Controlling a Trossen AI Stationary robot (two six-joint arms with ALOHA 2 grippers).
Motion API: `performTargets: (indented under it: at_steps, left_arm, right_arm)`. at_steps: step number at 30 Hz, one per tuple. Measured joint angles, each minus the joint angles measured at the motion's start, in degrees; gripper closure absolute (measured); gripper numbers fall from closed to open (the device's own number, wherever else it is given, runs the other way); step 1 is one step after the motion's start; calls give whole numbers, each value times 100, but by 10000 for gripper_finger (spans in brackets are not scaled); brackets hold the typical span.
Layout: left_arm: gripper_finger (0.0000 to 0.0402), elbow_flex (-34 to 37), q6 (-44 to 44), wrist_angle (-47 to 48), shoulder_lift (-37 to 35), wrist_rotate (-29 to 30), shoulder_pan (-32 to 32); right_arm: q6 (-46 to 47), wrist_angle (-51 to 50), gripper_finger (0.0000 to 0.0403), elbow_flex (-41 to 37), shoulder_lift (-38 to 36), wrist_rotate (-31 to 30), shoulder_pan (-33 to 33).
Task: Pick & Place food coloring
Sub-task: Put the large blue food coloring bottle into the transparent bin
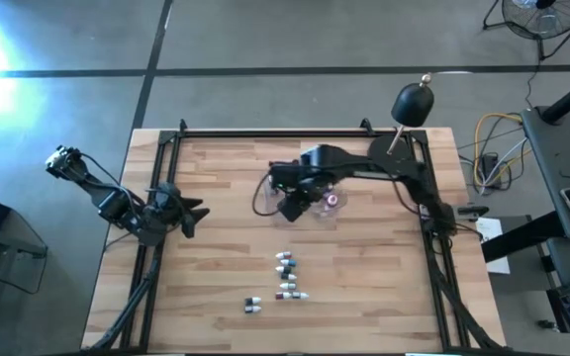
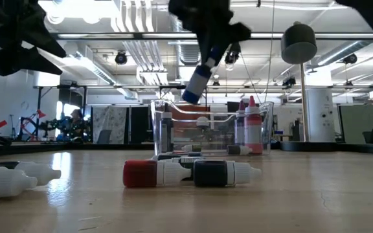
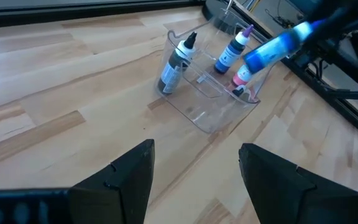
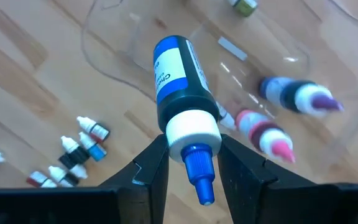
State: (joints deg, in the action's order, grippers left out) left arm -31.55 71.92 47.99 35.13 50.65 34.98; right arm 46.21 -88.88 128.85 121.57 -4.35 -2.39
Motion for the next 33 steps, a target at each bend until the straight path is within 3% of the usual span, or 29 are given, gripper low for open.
performTargets:
  at_steps: [5, 17, 24, 33]
  left_arm:
    - [193, 0, 44, 0, 76, 0, -1]
    - [193, 0, 207, -2, 224, 0, 0]
    - [193, 0, 216, -4, 250, -2, 0]
    - [193, 0, 356, -7, 338, -2, 0]
  right_arm:
    - [-631, -111, 292, 589, 627, 148, -166]
    - [-672, -115, 292, 506, 858, 489, -455]
    - [-421, -116, 292, 102, 1010, 1002, -662]
    - [-335, -116, 292, -340, 1050, 1198, -715]
